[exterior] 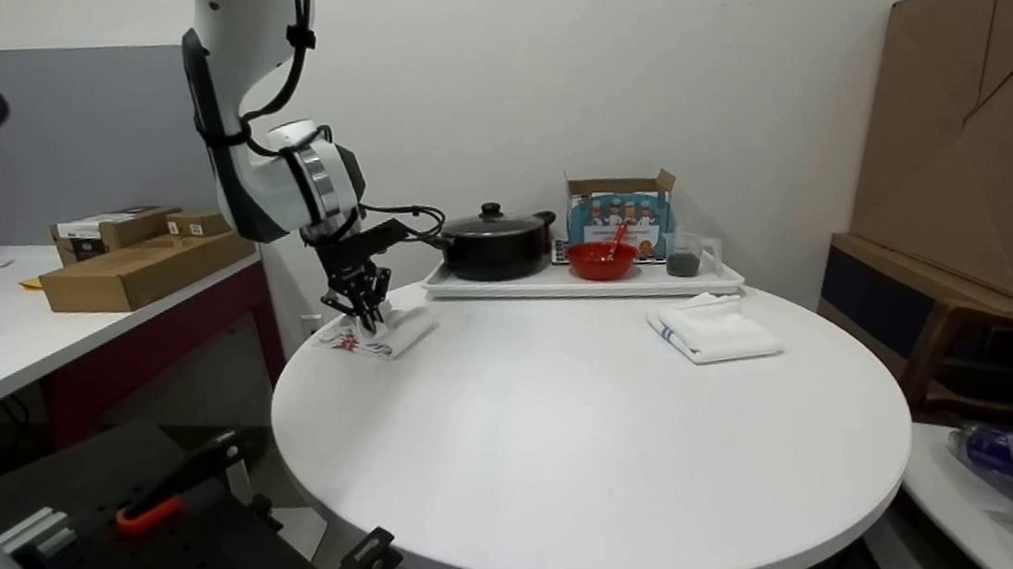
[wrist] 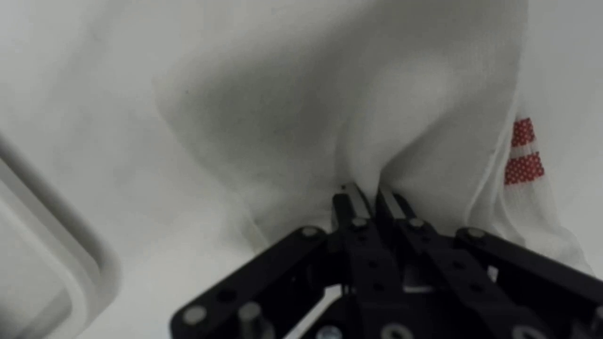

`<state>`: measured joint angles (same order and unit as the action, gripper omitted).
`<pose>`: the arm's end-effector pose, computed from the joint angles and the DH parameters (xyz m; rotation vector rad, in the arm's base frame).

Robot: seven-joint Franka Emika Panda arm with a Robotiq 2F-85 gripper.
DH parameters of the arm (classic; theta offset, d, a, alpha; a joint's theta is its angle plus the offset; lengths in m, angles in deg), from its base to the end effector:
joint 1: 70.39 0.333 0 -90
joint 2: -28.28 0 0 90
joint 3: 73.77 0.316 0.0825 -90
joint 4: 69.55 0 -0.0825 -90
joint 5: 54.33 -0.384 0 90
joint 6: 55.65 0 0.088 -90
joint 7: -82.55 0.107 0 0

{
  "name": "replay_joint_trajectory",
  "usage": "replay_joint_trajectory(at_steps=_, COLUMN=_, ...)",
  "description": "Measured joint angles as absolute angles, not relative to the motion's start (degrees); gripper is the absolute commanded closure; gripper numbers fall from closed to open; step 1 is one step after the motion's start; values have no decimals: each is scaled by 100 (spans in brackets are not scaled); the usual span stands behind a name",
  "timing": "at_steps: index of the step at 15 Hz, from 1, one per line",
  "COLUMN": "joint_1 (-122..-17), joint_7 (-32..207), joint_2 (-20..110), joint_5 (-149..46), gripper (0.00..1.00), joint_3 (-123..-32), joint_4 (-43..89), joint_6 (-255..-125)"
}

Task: Use the white and red tea towel to wipe the table

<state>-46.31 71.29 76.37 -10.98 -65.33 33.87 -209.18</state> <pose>0.5242 0.3557 0.0839 2.2408 1.8581 0.1631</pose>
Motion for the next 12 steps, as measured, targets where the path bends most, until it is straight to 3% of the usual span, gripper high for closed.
replay_joint_trajectory(at_steps=12, joint_1=-5544, joint_7=6876, joint_2=8303, joint_5=-2082, gripper=95, joint_3=-6850, joint_4=1962, joint_6=-20831)
